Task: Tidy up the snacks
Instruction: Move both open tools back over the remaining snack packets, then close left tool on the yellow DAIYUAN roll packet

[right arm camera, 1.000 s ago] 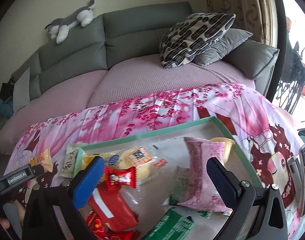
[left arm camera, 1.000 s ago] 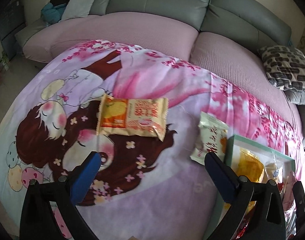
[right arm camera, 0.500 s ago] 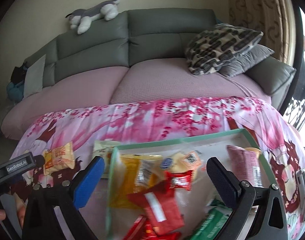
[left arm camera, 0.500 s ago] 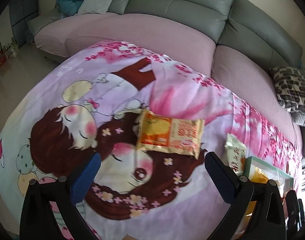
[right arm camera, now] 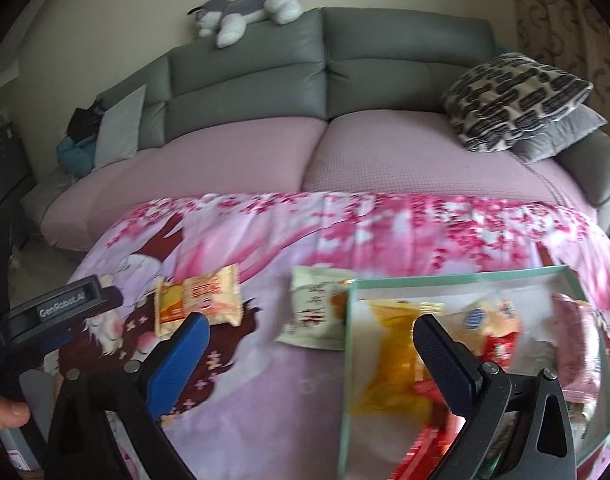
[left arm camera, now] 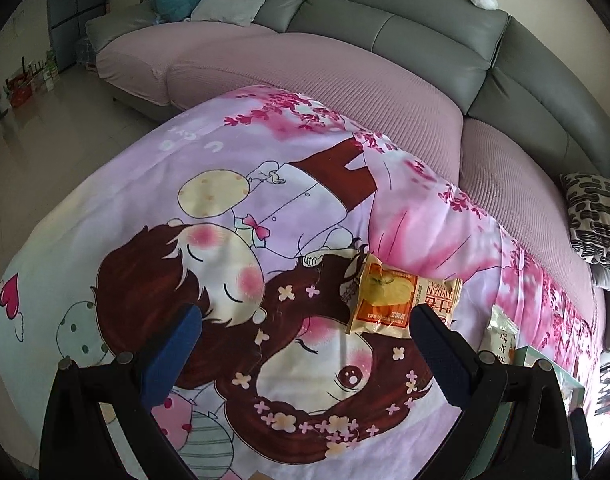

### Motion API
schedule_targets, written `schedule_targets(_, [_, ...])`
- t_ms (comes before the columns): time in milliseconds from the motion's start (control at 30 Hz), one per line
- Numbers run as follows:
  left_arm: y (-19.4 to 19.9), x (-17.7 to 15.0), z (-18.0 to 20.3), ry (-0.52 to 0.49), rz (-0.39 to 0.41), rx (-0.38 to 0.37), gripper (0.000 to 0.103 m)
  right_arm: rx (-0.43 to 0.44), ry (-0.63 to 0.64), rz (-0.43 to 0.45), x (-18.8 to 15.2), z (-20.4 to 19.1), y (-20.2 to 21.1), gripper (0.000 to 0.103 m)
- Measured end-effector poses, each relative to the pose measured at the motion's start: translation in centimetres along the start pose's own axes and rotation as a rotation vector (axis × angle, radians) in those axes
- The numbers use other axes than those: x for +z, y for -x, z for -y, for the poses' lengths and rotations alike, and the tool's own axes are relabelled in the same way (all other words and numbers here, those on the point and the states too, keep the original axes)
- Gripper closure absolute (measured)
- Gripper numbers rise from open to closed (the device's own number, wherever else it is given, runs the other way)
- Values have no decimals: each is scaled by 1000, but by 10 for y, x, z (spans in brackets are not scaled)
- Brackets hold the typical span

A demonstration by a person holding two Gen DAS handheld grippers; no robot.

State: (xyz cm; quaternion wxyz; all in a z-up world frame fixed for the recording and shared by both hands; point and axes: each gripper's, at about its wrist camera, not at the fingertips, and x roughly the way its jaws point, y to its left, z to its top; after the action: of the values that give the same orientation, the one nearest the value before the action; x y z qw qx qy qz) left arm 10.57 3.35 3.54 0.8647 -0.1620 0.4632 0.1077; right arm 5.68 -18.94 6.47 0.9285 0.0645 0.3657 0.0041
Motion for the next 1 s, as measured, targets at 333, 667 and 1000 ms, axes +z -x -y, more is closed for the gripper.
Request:
schedule_targets(333, [-3, 5, 4, -27, -10, -56, 0, 10, 27, -44, -3, -14, -17, 0])
schedule_targets(667, [-28, 10, 23, -72, -43, -169, 0, 51, -52, -66, -1, -1, -31, 0])
schedule_targets(1000, [-58, 12, 45, -123, -109, -225, 0, 38, -25, -105, 12, -7, -58, 16])
